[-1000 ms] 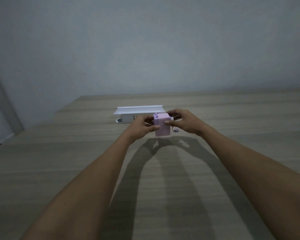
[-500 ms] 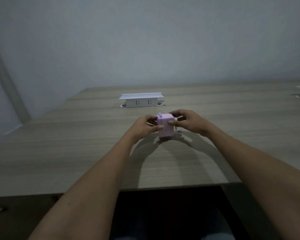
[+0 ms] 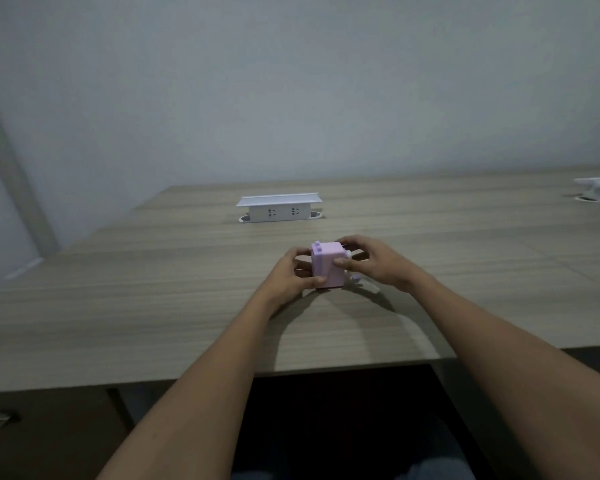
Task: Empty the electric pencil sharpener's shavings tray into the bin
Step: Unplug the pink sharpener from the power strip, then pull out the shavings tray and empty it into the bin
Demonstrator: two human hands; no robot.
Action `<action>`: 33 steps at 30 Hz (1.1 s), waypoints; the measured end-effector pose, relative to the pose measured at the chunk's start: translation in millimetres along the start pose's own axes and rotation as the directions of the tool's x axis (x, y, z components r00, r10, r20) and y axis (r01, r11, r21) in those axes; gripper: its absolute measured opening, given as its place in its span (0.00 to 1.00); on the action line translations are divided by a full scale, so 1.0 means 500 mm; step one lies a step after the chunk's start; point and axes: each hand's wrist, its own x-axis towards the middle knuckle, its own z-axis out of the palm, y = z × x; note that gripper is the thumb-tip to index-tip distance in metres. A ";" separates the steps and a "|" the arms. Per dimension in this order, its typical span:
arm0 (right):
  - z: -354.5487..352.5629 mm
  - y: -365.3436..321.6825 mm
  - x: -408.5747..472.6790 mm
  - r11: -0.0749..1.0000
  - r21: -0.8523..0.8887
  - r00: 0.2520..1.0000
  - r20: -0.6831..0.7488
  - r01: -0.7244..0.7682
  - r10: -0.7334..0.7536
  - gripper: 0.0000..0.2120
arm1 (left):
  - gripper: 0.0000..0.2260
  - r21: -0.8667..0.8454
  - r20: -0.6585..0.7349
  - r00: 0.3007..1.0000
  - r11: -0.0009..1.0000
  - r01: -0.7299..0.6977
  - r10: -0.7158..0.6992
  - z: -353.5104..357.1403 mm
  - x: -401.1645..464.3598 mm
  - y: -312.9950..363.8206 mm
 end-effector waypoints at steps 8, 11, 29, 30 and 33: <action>-0.010 -0.005 0.011 0.999 -0.039 0.999 0.036 -0.013 0.014 0.23 | 0.30 0.008 0.001 1.000 1.000 0.004 -0.004 -0.009 0.012 -0.017; -0.010 -0.009 0.014 0.999 -0.037 0.999 0.045 -0.018 0.020 0.22 | 0.29 0.006 -0.013 1.000 1.000 0.002 -0.002 -0.019 0.009 -0.020; -0.025 -0.057 0.016 0.983 -0.166 0.996 0.033 -0.081 0.087 0.37 | 0.27 -0.006 -0.172 0.984 0.999 -0.052 0.051 -0.197 -0.088 0.042; -0.030 -0.069 0.015 0.981 -0.181 0.998 0.003 -0.065 0.067 0.38 | 0.27 -0.013 -0.178 0.981 0.997 -0.078 0.074 -0.198 -0.085 0.060; -0.047 -0.110 0.006 0.980 -0.197 0.997 -0.075 -0.005 -0.010 0.39 | 0.26 -0.034 -0.162 0.977 0.989 -0.143 0.136 -0.186 -0.073 0.116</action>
